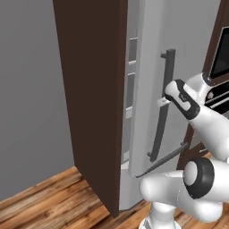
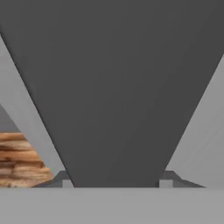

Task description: Open the fridge, grab two sodas, and place both sodas inside the bowl with ice on the dining counter.

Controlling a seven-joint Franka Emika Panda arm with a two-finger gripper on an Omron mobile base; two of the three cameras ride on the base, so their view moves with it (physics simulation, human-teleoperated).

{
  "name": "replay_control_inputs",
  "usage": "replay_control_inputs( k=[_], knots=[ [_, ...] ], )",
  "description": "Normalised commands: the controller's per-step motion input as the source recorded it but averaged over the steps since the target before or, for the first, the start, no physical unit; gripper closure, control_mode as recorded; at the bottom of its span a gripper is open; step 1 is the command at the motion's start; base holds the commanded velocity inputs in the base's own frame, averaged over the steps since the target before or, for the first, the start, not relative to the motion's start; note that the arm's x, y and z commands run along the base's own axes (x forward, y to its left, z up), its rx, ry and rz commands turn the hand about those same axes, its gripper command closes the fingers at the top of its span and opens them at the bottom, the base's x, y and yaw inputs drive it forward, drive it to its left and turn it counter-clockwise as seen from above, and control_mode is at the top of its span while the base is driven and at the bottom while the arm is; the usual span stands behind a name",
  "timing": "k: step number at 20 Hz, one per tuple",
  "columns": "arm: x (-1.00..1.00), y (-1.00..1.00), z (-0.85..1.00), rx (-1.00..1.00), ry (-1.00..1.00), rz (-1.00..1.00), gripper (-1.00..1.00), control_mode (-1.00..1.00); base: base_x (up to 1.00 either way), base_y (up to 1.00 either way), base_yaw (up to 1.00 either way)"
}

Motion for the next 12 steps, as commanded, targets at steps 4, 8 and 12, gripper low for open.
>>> replay_control_inputs(
  k=[4, 8, 12],
  knots=[
    [-1.0, -0.82, 0.04, 0.09, 0.0, -0.09, 1.0, -1.0, 0.0, 0.0, 0.0],
    [-0.63, -0.53, 0.0, 0.06, 0.03, -0.09, -1.0, -1.0, 0.0, 0.0, 0.0],
    [-0.25, -0.5, 0.07, 0.0, 0.0, -0.01, -1.0, -1.0, 0.0, 0.0, 0.0]
  ],
)
